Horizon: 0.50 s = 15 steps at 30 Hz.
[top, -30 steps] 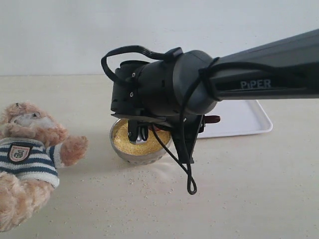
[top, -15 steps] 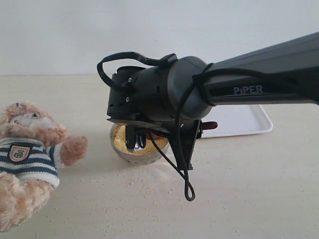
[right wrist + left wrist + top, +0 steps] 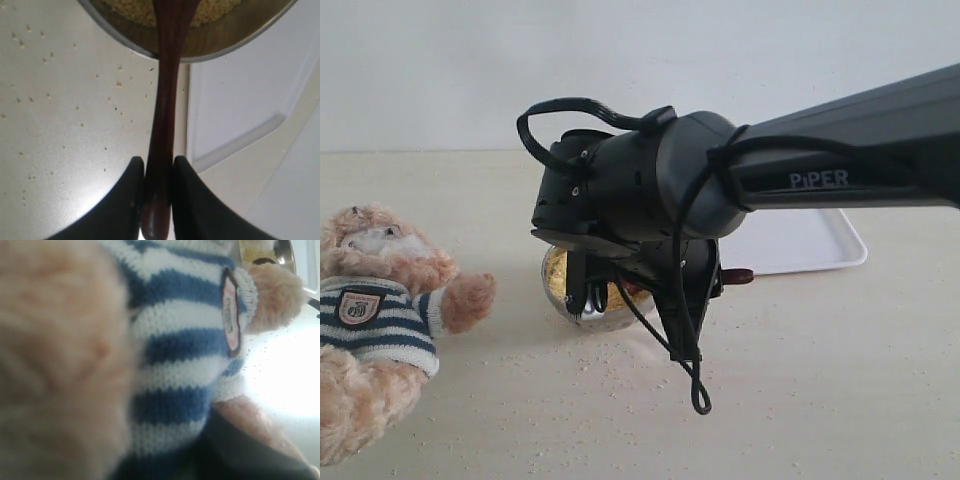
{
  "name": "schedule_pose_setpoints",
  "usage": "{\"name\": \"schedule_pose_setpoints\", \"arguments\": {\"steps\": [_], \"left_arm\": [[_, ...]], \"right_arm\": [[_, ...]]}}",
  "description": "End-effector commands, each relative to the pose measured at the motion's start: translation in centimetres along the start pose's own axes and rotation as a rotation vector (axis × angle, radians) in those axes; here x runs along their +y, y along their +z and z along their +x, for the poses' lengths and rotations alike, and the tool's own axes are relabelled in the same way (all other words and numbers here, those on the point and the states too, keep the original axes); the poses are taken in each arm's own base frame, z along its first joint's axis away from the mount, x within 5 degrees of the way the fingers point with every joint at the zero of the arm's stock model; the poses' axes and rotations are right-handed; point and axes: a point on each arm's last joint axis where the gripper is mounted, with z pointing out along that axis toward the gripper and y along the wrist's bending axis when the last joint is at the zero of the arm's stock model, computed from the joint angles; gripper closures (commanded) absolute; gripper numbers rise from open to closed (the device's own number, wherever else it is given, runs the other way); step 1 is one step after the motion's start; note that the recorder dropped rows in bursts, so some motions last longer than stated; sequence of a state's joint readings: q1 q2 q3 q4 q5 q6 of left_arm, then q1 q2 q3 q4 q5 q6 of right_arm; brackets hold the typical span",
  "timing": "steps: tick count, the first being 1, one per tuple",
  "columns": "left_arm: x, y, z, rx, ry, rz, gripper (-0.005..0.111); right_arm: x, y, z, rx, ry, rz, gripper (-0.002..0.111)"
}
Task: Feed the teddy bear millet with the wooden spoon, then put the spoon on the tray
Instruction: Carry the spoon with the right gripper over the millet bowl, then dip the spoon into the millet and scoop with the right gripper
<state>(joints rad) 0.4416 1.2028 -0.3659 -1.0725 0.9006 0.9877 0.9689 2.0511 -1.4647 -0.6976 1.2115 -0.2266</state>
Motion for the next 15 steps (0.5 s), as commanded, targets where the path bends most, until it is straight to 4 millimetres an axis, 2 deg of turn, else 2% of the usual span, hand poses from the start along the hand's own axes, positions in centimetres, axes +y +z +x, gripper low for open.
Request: {"name": "schedule_pose_setpoints", "arguments": {"steps": [1,15], "left_arm": [[-0.21,-0.10,-0.02,-0.016,-0.010,0.014,0.099],[-0.21,-0.10,-0.02,-0.016,-0.010,0.014,0.099]], "right_arm": [[0.04,-0.24,0.10,-0.001,0.007,-0.014,0.097],[-0.07,-0.43,0.01,-0.021,0.064,-0.059,0.097]]}}
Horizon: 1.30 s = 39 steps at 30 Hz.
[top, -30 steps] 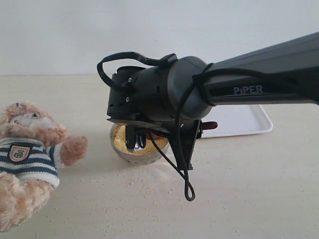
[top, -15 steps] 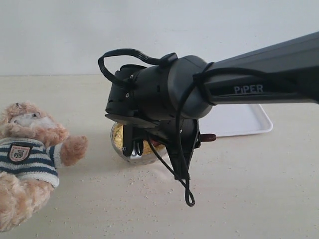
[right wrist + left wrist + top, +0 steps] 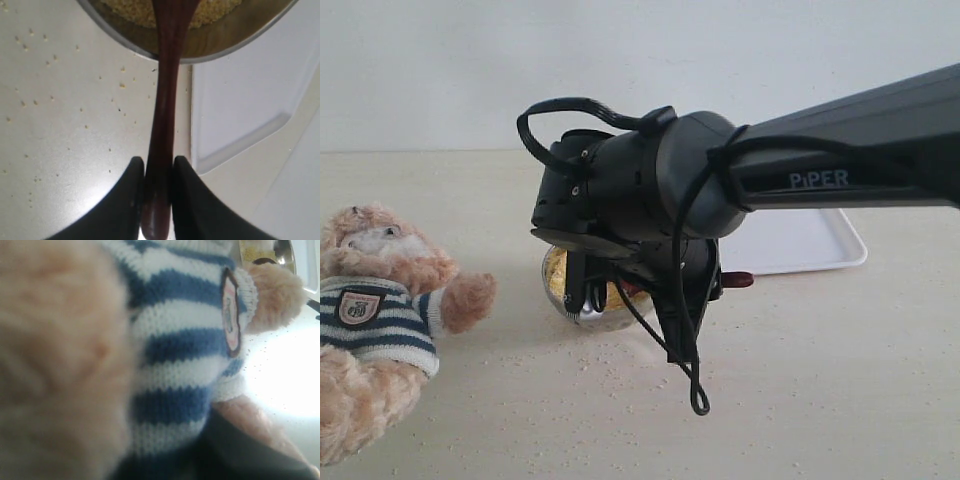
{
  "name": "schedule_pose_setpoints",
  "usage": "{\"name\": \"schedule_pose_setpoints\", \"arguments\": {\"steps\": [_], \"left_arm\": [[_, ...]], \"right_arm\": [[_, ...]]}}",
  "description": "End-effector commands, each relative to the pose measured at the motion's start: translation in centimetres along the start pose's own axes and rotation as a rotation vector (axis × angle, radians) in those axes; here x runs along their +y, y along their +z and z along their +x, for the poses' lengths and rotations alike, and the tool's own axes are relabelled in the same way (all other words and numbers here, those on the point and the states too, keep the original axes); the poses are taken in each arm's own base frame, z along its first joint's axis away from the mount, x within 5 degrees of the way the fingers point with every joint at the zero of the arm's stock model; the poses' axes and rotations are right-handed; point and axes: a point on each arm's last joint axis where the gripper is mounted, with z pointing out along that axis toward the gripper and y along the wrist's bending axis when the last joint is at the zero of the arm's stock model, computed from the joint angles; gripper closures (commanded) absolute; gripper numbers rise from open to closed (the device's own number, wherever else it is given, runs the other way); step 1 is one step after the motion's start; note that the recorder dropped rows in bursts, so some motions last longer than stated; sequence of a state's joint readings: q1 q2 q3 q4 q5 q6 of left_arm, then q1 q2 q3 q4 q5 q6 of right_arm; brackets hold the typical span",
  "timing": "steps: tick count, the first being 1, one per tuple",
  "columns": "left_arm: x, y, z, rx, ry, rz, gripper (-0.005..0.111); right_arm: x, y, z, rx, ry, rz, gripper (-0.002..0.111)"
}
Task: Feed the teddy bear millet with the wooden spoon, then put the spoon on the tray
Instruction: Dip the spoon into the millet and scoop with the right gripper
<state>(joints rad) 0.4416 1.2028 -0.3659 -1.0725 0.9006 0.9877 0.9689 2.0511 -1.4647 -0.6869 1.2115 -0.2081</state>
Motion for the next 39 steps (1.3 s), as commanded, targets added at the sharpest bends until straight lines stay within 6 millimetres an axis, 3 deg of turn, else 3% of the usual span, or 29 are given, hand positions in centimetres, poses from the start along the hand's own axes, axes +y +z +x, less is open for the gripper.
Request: {"name": "schedule_pose_setpoints", "arguments": {"steps": [1,8,19,39], "left_arm": [[-0.2,-0.1,0.0,-0.016,-0.010,0.014,0.099],[-0.2,-0.1,0.0,-0.016,-0.010,0.014,0.099],[-0.2,-0.1,0.0,-0.016,-0.010,0.014,0.099],[-0.2,-0.1,0.0,-0.017,-0.010,0.012,0.099]], "right_arm": [[-0.3,-0.5,0.0,-0.029,0.058,-0.067,0.097],[-2.1,-1.6,-0.2,-0.108,0.167,-0.151,0.097],[-2.1,-1.0,0.0,-0.115,0.207,-0.228,0.097],[-4.2,1.9,2.5,-0.116,0.459,-0.477,0.097]]}}
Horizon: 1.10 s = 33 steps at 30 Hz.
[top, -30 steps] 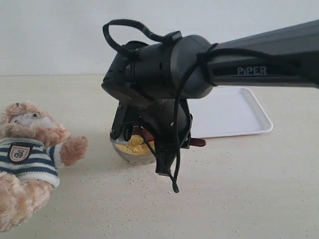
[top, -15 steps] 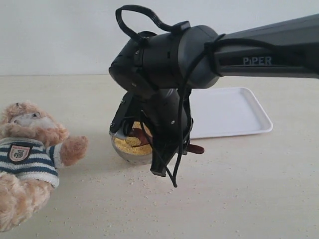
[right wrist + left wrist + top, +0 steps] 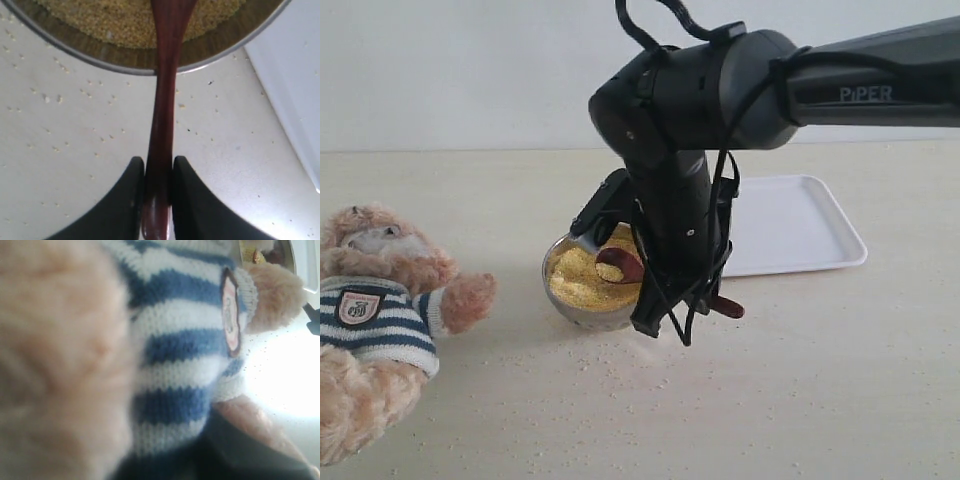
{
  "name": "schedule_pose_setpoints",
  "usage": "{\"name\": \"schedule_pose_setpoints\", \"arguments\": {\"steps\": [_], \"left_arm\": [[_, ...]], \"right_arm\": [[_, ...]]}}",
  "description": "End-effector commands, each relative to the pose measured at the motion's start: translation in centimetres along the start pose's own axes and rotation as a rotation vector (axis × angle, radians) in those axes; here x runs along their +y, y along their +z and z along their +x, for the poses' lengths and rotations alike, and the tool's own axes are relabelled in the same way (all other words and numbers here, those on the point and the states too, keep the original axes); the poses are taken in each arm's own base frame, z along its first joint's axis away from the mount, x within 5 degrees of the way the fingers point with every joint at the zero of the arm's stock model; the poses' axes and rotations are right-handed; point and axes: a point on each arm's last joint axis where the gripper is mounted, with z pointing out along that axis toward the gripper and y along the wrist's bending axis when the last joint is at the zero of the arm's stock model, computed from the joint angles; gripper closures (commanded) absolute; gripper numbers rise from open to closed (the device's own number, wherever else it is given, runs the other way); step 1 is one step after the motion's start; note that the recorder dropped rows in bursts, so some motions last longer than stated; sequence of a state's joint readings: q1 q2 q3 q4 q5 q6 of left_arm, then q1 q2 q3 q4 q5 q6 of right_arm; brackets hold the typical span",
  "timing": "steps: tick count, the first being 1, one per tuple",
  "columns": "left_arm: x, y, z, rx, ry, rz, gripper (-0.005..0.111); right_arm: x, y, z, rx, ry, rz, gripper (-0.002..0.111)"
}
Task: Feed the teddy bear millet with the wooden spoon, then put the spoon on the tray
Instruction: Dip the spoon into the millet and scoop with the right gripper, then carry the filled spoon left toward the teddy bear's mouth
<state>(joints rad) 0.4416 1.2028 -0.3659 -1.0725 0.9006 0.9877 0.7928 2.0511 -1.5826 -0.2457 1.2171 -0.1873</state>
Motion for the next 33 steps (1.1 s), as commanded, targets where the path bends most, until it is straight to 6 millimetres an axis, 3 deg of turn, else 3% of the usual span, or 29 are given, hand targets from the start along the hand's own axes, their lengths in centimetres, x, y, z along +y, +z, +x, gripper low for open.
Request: {"name": "schedule_pose_setpoints", "arguments": {"steps": [1,7,14,18,29,33], "left_arm": [[-0.2,-0.1,0.0,-0.017,-0.010,0.012,0.099],[-0.2,-0.1,0.0,-0.017,-0.010,0.012,0.099],[-0.2,-0.1,0.0,-0.017,-0.010,0.012,0.099],[-0.2,-0.1,0.0,-0.017,-0.010,0.012,0.099],[-0.2,-0.1,0.0,-0.016,-0.010,0.014,0.099],[-0.2,-0.1,0.0,-0.016,-0.010,0.014,0.099]], "right_arm": [[-1.6,0.3,0.7,-0.012,0.106,-0.109,0.097],[-2.0,-0.4,0.9,-0.071,0.149,-0.245,0.097],[-2.5,-1.2,1.3,-0.082,0.151,-0.206,0.097],[-2.1,-2.3,1.3,-0.132,0.147,-0.268,0.097],[-3.0,-5.1,1.9,-0.192,0.211,-0.199,0.097],[-1.1,-6.5,1.2,-0.242,0.157,-0.258,0.097]]}}
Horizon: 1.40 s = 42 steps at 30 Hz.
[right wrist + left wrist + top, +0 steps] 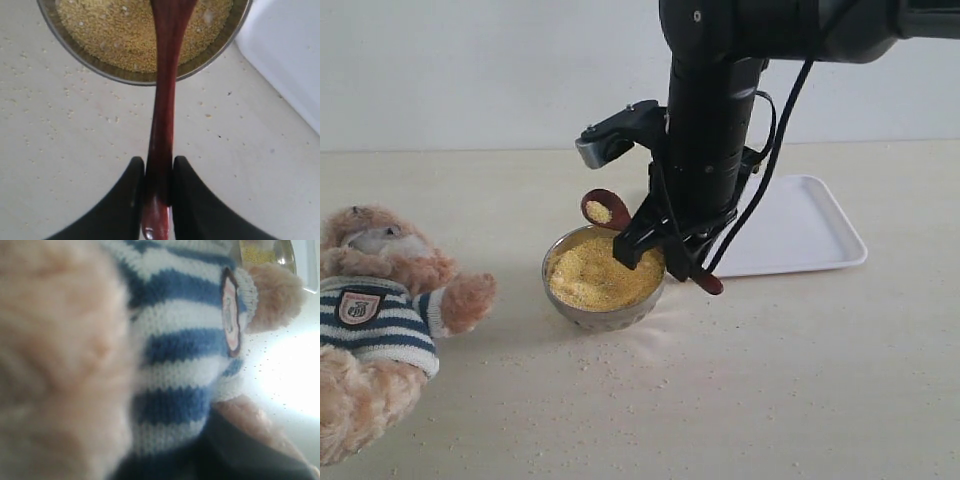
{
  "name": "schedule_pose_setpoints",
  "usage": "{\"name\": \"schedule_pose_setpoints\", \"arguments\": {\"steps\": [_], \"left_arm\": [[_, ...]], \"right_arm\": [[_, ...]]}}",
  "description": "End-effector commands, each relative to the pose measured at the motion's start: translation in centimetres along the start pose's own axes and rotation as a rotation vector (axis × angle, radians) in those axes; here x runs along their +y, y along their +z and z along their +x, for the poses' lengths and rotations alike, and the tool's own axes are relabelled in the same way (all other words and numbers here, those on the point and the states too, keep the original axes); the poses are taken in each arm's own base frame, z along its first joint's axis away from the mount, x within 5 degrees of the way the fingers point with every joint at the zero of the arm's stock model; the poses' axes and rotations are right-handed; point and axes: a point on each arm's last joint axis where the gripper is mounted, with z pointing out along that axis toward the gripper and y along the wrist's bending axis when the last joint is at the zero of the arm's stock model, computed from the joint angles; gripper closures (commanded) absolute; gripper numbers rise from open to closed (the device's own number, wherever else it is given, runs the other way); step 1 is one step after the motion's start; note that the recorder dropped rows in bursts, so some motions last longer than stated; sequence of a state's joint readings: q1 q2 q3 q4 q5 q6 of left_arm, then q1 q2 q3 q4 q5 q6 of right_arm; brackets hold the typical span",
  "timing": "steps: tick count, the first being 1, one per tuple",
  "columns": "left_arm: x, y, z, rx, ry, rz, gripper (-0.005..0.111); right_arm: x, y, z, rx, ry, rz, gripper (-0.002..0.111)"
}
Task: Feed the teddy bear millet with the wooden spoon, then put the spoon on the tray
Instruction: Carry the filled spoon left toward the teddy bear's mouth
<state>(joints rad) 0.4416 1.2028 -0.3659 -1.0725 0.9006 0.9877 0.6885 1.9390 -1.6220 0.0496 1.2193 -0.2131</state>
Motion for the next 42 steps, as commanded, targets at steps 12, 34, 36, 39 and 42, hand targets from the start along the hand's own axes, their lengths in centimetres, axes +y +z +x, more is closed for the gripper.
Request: {"name": "schedule_pose_setpoints", "arguments": {"steps": [12,34,36,39,42], "left_arm": [[-0.2,-0.1,0.0,-0.016,-0.010,0.014,0.099],[-0.2,-0.1,0.0,-0.016,-0.010,0.014,0.099],[-0.2,-0.1,0.0,-0.016,-0.010,0.014,0.099],[-0.2,-0.1,0.0,-0.016,-0.010,0.014,0.099],[-0.2,-0.1,0.0,-0.016,-0.010,0.014,0.099]], "right_arm": [[7.1,-4.1,-3.5,-0.179,-0.172,-0.036,0.097],[11.0,-3.2,-5.4,-0.201,-0.266,-0.059,0.097],[11.2,-3.5,-5.5,-0.213,-0.271,-0.057,0.097],[11.4,-3.8,-5.6,-0.221,-0.286,-0.027,0.097],[11.6,-3.8,-5.6,-0.218,-0.310,0.011,0.097]]}}
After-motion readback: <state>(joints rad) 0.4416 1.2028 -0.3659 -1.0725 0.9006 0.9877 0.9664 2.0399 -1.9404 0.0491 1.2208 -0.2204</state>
